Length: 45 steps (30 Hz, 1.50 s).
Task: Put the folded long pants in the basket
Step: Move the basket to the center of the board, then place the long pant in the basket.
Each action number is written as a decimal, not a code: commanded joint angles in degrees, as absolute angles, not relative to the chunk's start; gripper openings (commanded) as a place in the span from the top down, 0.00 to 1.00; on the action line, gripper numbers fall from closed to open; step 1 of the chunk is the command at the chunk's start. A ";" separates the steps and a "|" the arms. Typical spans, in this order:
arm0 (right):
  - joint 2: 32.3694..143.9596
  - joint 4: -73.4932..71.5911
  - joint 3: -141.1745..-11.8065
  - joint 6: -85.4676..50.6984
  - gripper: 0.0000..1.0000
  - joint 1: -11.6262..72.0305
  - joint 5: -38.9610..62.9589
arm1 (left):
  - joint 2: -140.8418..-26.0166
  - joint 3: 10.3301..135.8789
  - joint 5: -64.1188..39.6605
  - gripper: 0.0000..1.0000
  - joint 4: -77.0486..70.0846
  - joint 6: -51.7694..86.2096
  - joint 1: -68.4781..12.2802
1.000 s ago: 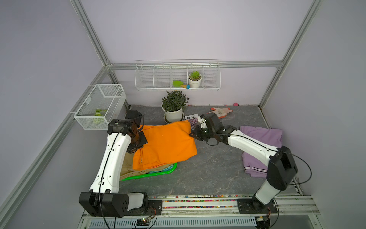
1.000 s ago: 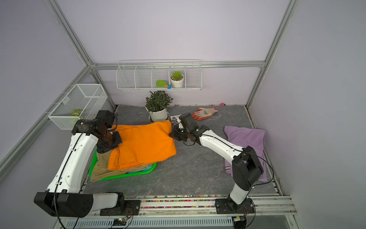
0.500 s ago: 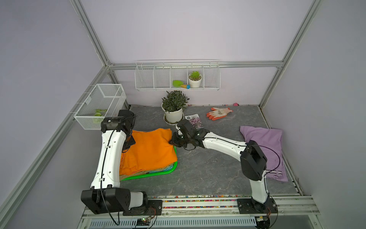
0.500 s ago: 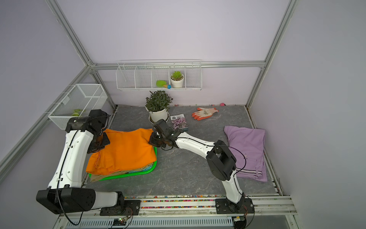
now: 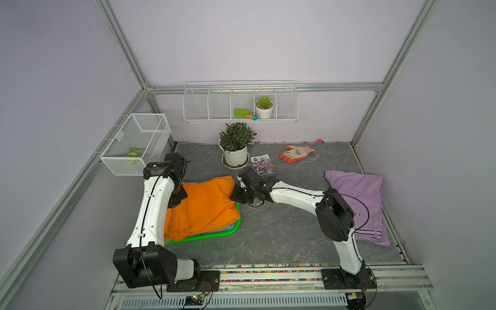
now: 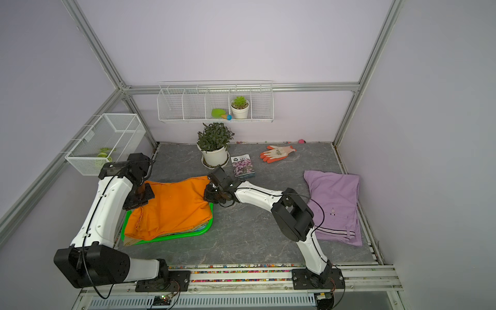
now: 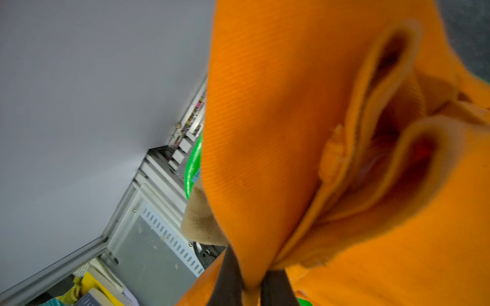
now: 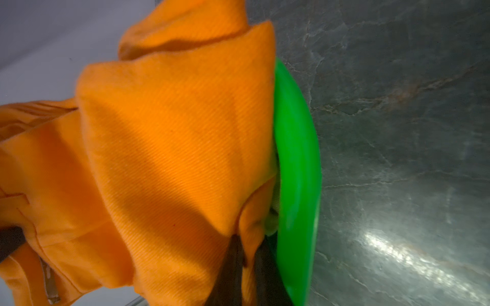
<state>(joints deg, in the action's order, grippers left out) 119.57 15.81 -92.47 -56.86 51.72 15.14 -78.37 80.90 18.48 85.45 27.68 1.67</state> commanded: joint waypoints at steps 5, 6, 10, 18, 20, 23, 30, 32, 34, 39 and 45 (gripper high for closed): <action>108.89 26.50 -77.29 -45.27 1.00 42.39 14.28 | -73.67 71.25 -14.20 1.00 72.11 25.87 1.30; 107.05 27.26 -75.72 -44.18 1.00 40.86 14.16 | -73.04 69.39 -17.55 1.00 70.10 26.67 0.74; 100.81 30.73 -73.19 -40.18 1.00 36.74 14.72 | -71.48 65.42 -25.28 1.00 63.64 30.15 -4.30; 95.19 41.69 -80.77 -34.64 1.00 37.07 14.49 | -71.89 71.11 -25.47 1.00 67.30 29.61 -6.02; 94.19 43.09 -81.87 -34.67 1.00 37.09 14.36 | -72.08 71.55 -25.79 1.00 68.80 29.19 -6.06; 93.70 44.54 -83.90 -34.87 1.00 37.04 15.05 | -72.22 73.50 -26.70 1.00 72.29 29.51 -6.06; 94.57 47.02 -85.75 -36.86 1.00 36.88 16.01 | -71.68 75.16 -23.93 1.00 76.41 27.33 -3.51; 94.55 46.93 -84.96 -37.26 1.00 36.90 16.46 | -72.41 74.38 -24.72 1.00 77.10 25.84 -1.21; 94.70 46.60 -84.45 -37.70 1.00 36.91 16.70 | -72.48 71.20 -26.26 1.00 74.48 25.71 -0.20; 95.87 46.84 -85.16 -37.69 1.00 37.00 17.51 | -74.52 64.79 -28.90 1.00 69.52 25.23 -0.09; 97.82 45.82 -81.72 -36.02 1.00 36.87 16.24 | -74.26 61.57 -26.95 1.00 68.34 25.01 -0.09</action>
